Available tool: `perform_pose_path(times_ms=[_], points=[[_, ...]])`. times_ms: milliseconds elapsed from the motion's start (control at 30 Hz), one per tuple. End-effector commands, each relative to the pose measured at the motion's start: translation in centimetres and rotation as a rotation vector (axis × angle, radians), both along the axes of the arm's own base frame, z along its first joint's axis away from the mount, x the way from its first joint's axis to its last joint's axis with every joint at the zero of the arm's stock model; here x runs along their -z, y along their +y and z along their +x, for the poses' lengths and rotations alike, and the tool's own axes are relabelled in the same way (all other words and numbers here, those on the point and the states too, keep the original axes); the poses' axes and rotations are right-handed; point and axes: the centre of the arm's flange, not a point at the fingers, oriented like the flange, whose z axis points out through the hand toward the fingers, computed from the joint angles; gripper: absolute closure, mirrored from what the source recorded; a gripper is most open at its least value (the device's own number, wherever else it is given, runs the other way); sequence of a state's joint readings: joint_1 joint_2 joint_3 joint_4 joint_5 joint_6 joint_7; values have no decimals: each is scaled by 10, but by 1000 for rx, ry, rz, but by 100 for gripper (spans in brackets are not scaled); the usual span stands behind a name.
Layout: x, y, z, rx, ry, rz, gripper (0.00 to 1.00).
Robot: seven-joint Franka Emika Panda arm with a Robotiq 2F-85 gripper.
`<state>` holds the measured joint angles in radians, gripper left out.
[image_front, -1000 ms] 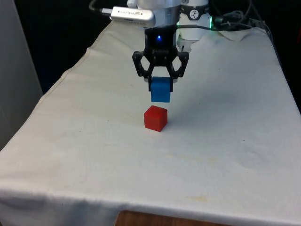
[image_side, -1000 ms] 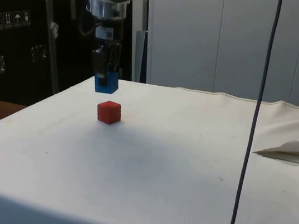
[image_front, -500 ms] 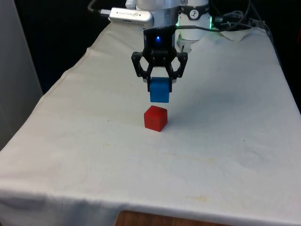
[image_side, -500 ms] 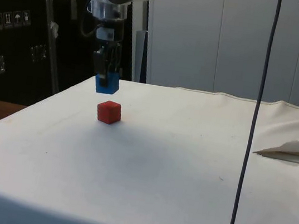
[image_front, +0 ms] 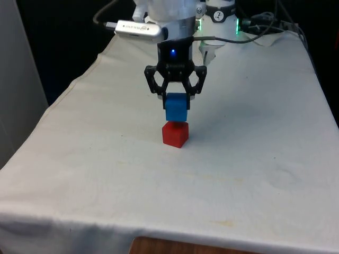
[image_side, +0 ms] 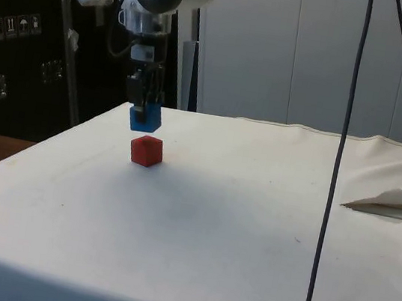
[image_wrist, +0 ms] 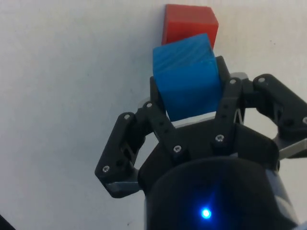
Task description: Stack the two cubes.
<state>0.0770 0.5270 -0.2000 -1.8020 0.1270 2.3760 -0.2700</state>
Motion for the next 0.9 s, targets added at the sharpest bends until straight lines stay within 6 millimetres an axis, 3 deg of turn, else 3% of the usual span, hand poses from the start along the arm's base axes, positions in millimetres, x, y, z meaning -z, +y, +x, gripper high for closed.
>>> perform_pose_path(times_ms=[0, 867], points=[[3, -3, 2, 0, -5, 11, 100], [27, 0, -2, 18, -33, 3, 100]])
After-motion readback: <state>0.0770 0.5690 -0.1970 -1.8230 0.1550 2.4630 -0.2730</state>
